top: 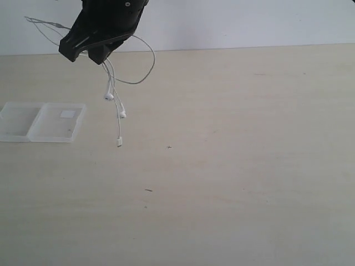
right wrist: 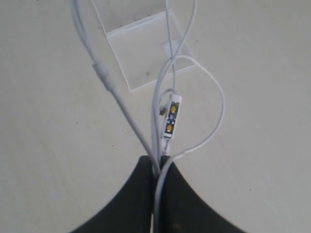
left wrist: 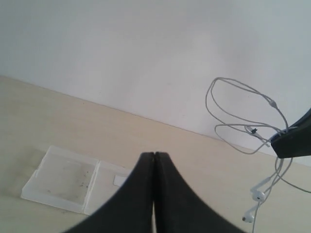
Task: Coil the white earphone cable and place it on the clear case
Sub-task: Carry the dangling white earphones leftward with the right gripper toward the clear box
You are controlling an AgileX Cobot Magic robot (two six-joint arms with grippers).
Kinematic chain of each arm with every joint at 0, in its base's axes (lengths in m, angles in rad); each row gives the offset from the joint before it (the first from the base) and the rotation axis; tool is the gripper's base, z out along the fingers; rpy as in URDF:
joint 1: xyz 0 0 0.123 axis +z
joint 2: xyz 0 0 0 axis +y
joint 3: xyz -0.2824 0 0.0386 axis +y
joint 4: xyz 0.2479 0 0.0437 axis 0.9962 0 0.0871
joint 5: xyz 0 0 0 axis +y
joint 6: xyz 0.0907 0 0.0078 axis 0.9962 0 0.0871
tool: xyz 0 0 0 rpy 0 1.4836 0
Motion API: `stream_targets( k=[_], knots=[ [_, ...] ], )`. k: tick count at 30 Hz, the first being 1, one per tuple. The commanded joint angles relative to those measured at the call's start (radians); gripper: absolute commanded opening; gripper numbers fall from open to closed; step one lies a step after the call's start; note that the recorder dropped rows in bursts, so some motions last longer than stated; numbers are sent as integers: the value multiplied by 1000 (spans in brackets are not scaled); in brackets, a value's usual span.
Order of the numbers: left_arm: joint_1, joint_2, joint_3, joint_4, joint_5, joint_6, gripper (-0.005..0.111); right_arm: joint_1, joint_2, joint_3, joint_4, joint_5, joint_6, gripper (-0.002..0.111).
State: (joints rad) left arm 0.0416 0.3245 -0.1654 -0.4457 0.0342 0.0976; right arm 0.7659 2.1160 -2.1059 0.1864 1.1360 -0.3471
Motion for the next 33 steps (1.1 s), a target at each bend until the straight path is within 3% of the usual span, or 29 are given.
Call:
stream_targets(
  k=[1,11,21,26,33],
  knots=[
    [-6,1,2,-1,13,-3,0,2,-4,-5,-2,-12,2,0],
    [-6,1,2,-1,13,-1,0,2,-4,-5,-26,-57,-61,0],
    [-6,1,2,-1,13,-1,0,2,27,-7,151,-166,-249,0],
    [-2,-12,2,-1,16,-1,0,2,38,-7,148,-182,-330,0],
    [123,-127,2,43,21,-1,0,2,122,-126,146,-220,-309,0]
  ],
)
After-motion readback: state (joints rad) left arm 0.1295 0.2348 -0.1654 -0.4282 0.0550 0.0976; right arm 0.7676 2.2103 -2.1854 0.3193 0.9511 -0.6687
